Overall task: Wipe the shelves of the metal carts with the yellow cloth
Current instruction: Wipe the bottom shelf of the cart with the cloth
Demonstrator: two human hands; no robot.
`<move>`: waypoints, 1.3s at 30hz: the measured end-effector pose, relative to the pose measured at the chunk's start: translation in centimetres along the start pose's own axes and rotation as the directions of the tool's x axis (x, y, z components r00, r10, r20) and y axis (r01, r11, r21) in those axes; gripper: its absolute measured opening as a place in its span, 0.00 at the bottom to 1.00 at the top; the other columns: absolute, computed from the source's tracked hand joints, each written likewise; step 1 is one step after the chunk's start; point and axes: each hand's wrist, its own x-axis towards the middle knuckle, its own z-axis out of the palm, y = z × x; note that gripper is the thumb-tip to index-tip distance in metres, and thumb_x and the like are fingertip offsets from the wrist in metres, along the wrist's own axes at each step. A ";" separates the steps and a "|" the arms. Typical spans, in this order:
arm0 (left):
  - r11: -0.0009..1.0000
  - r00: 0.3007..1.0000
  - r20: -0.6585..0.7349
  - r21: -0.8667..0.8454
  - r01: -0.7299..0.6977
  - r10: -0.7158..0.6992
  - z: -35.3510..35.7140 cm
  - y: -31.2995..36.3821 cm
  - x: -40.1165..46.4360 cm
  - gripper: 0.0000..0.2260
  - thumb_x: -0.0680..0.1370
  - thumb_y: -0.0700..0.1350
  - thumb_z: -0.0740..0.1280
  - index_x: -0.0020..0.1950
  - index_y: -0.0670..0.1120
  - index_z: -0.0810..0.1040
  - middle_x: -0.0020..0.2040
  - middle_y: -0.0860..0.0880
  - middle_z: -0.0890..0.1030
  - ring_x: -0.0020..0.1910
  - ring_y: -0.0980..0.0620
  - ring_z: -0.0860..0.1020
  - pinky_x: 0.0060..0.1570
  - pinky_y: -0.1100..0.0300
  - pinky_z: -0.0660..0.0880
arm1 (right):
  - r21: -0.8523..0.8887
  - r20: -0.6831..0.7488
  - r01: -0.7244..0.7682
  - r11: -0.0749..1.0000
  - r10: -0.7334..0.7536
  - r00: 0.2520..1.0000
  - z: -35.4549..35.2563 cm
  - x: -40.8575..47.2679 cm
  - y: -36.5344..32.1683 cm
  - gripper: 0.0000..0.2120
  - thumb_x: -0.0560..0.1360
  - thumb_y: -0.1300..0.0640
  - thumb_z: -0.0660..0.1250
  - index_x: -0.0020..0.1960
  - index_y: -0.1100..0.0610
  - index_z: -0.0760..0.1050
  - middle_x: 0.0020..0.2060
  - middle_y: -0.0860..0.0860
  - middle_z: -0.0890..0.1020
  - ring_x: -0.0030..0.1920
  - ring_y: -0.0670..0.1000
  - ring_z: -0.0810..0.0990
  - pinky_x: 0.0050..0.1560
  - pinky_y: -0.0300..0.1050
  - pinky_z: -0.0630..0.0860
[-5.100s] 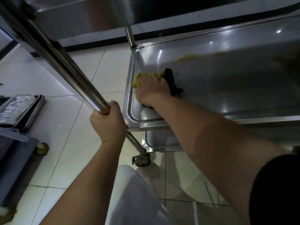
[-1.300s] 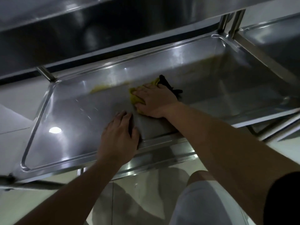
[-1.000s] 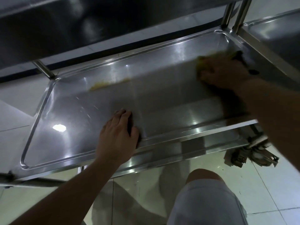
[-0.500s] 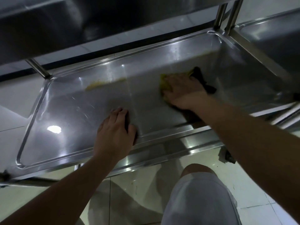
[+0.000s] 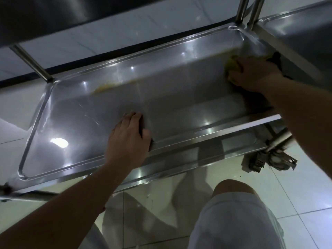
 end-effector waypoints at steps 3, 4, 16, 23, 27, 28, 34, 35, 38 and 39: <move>1.000 1.000 -0.014 0.001 0.007 -0.007 0.0 0.1 0.0 0.27 0.80 0.56 0.53 0.77 0.48 0.68 0.78 0.46 0.69 0.75 0.44 0.69 0.74 0.45 0.66 | -0.002 -0.004 -0.071 0.997 0.071 0.997 -0.1 -1.7 3.6 0.33 0.77 0.29 0.51 0.69 0.51 0.70 0.67 0.63 0.76 0.66 0.66 0.75 0.67 0.65 0.72; 1.000 1.000 -0.021 0.003 0.014 -0.014 0.0 0.2 0.0 0.26 0.80 0.56 0.54 0.77 0.48 0.68 0.78 0.46 0.69 0.75 0.43 0.70 0.74 0.45 0.67 | -0.002 -0.008 -0.104 0.995 0.104 0.995 -0.1 -2.9 4.2 0.33 0.78 0.30 0.51 0.71 0.51 0.69 0.68 0.63 0.75 0.66 0.67 0.75 0.66 0.64 0.72; 1.000 0.999 -0.047 -0.016 -0.007 0.006 0.0 0.2 -0.2 0.28 0.79 0.54 0.51 0.76 0.46 0.71 0.76 0.44 0.72 0.74 0.42 0.71 0.71 0.45 0.68 | -0.057 -0.099 0.137 0.989 -0.142 0.985 5.5 -14.5 -12.2 0.30 0.77 0.38 0.50 0.70 0.53 0.75 0.67 0.54 0.79 0.69 0.61 0.74 0.60 0.57 0.73; 0.998 0.998 -0.061 -0.049 -0.024 0.021 0.2 -0.1 -0.2 0.29 0.79 0.54 0.51 0.76 0.44 0.71 0.76 0.43 0.72 0.75 0.42 0.70 0.73 0.44 0.68 | -0.062 -0.082 0.253 0.966 -0.257 0.963 5.4 -13.2 -12.5 0.30 0.79 0.37 0.52 0.75 0.47 0.72 0.73 0.48 0.75 0.73 0.56 0.73 0.67 0.59 0.70; 0.999 0.999 -0.036 -0.048 0.005 -0.006 0.1 0.0 -0.2 0.29 0.79 0.54 0.52 0.78 0.46 0.69 0.78 0.46 0.70 0.77 0.45 0.67 0.76 0.46 0.65 | -0.103 -0.018 -0.003 0.995 0.002 1.000 2.4 -9.2 -3.8 0.27 0.81 0.37 0.56 0.74 0.51 0.70 0.68 0.59 0.77 0.68 0.62 0.75 0.64 0.59 0.71; 0.999 0.999 -0.031 -0.049 0.010 -0.011 0.1 0.0 -0.2 0.29 0.79 0.55 0.51 0.79 0.47 0.68 0.79 0.46 0.69 0.77 0.45 0.67 0.76 0.47 0.64 | -0.122 -0.014 -0.084 0.989 0.083 0.996 1.6 -8.5 -1.5 0.28 0.82 0.37 0.55 0.73 0.53 0.70 0.66 0.62 0.77 0.66 0.63 0.75 0.63 0.60 0.72; 0.997 0.999 -0.001 -0.064 0.035 -0.035 -0.3 0.2 -0.2 0.26 0.81 0.52 0.55 0.79 0.47 0.68 0.79 0.47 0.69 0.79 0.45 0.65 0.78 0.48 0.61 | -0.104 -0.085 -0.247 0.963 0.238 0.967 1.0 -8.2 1.0 0.26 0.82 0.41 0.52 0.71 0.57 0.69 0.67 0.64 0.76 0.68 0.66 0.74 0.63 0.64 0.72; 0.997 0.999 0.004 -0.065 0.034 -0.034 -0.3 0.2 -0.2 0.25 0.82 0.52 0.55 0.79 0.47 0.68 0.79 0.46 0.68 0.79 0.45 0.64 0.78 0.48 0.61 | -0.100 -0.086 -0.225 0.969 0.217 0.972 1.3 -8.7 -0.2 0.26 0.82 0.42 0.52 0.72 0.56 0.69 0.68 0.63 0.76 0.69 0.65 0.73 0.64 0.63 0.72; 0.998 1.000 0.008 -0.059 0.020 -0.019 -0.5 0.2 -0.3 0.28 0.81 0.54 0.51 0.79 0.46 0.68 0.79 0.45 0.68 0.79 0.45 0.64 0.78 0.48 0.61 | -0.081 -0.134 -0.057 0.995 0.045 0.990 3.0 -11.3 -5.0 0.25 0.81 0.41 0.54 0.70 0.54 0.73 0.65 0.59 0.79 0.65 0.63 0.76 0.60 0.59 0.75; 0.998 1.000 0.005 -0.060 0.015 -0.015 -0.6 0.3 -0.4 0.28 0.80 0.54 0.50 0.79 0.46 0.68 0.79 0.45 0.68 0.79 0.44 0.64 0.78 0.48 0.62 | -0.059 -0.149 0.015 0.998 -0.023 0.989 3.7 -12.5 -7.1 0.25 0.80 0.40 0.55 0.68 0.54 0.75 0.62 0.58 0.81 0.63 0.62 0.78 0.57 0.58 0.76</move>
